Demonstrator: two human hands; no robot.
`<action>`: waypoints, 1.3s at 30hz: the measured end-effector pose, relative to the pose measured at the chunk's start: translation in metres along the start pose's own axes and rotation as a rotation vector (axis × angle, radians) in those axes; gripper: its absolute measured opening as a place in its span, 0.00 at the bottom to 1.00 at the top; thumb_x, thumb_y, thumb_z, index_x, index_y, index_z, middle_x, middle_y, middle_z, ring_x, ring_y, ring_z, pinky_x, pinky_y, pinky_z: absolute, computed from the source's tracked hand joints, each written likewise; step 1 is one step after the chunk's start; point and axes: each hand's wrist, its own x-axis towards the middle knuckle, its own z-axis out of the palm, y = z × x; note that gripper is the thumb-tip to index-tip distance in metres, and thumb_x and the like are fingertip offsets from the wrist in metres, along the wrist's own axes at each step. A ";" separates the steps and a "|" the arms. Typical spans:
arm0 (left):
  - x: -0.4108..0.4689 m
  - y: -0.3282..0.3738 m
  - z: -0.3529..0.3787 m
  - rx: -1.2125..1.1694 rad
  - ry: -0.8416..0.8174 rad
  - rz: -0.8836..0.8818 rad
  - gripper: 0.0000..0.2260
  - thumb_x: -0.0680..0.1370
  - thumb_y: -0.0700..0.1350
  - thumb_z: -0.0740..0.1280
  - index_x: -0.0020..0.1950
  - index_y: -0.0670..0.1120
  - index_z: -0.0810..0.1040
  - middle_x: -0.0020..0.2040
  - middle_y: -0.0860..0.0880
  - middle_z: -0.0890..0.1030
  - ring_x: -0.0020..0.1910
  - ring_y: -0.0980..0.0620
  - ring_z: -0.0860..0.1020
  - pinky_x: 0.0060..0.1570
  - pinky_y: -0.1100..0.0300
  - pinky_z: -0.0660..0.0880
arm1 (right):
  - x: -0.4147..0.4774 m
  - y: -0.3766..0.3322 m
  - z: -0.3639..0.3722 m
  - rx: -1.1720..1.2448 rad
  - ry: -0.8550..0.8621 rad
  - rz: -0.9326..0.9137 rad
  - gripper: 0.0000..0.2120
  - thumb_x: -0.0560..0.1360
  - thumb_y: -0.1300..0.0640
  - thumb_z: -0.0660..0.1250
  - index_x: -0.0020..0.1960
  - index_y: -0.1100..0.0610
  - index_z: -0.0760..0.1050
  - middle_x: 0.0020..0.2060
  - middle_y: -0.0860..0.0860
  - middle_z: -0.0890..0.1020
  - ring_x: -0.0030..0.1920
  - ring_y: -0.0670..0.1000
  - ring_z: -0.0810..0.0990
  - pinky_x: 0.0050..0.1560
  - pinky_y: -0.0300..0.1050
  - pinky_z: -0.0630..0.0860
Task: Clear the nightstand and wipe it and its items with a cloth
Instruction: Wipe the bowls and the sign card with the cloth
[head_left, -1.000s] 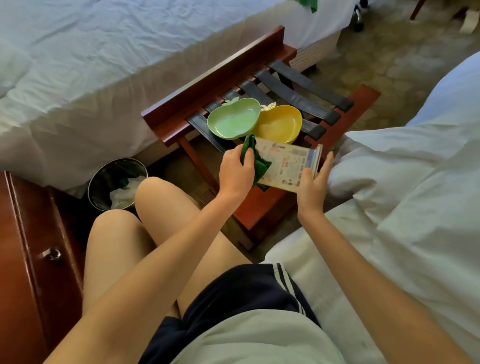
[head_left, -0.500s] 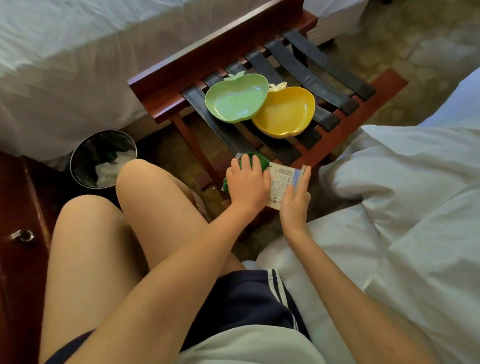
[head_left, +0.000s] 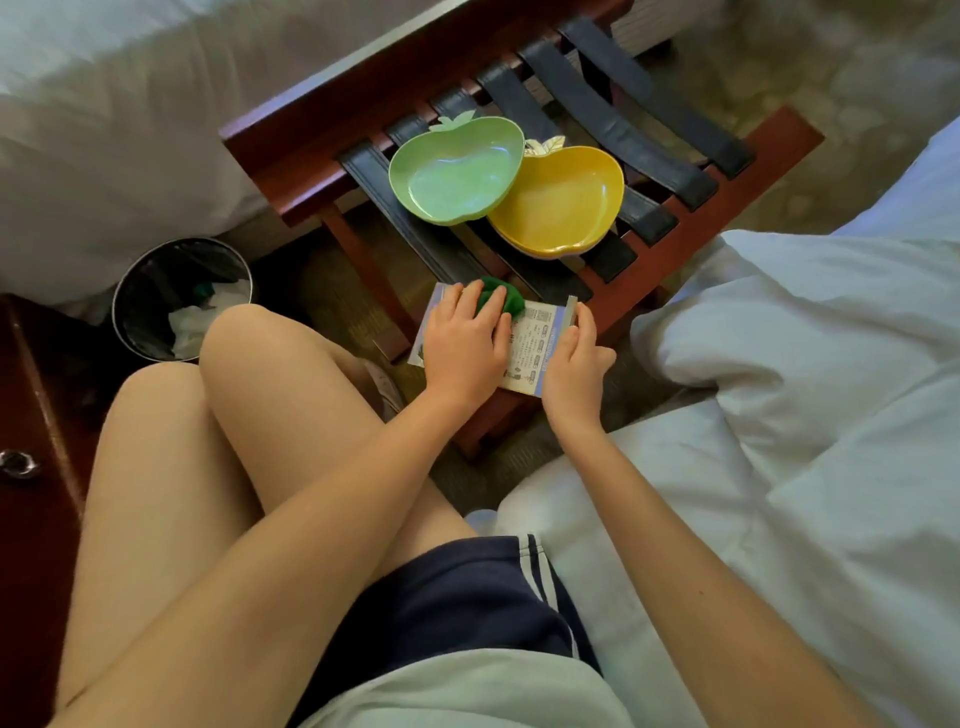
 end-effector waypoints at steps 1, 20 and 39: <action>-0.001 0.004 0.001 -0.005 0.016 -0.011 0.21 0.78 0.51 0.54 0.61 0.44 0.79 0.61 0.41 0.79 0.61 0.39 0.75 0.58 0.47 0.73 | 0.001 0.000 0.001 0.001 0.009 0.006 0.20 0.83 0.50 0.46 0.75 0.46 0.56 0.53 0.50 0.62 0.45 0.47 0.74 0.38 0.33 0.70; 0.008 -0.011 0.004 0.052 0.018 -0.316 0.20 0.82 0.46 0.53 0.71 0.41 0.68 0.70 0.43 0.69 0.71 0.43 0.64 0.70 0.52 0.58 | 0.001 -0.006 0.011 -0.007 0.078 -0.003 0.20 0.83 0.50 0.46 0.75 0.48 0.57 0.53 0.51 0.60 0.42 0.44 0.71 0.49 0.44 0.76; 0.012 0.007 -0.004 0.060 -0.078 -0.225 0.19 0.82 0.48 0.51 0.71 0.44 0.68 0.69 0.44 0.69 0.69 0.45 0.65 0.67 0.54 0.60 | 0.002 -0.005 0.004 0.223 0.003 0.069 0.20 0.83 0.50 0.45 0.75 0.49 0.57 0.66 0.56 0.57 0.60 0.51 0.72 0.46 0.31 0.74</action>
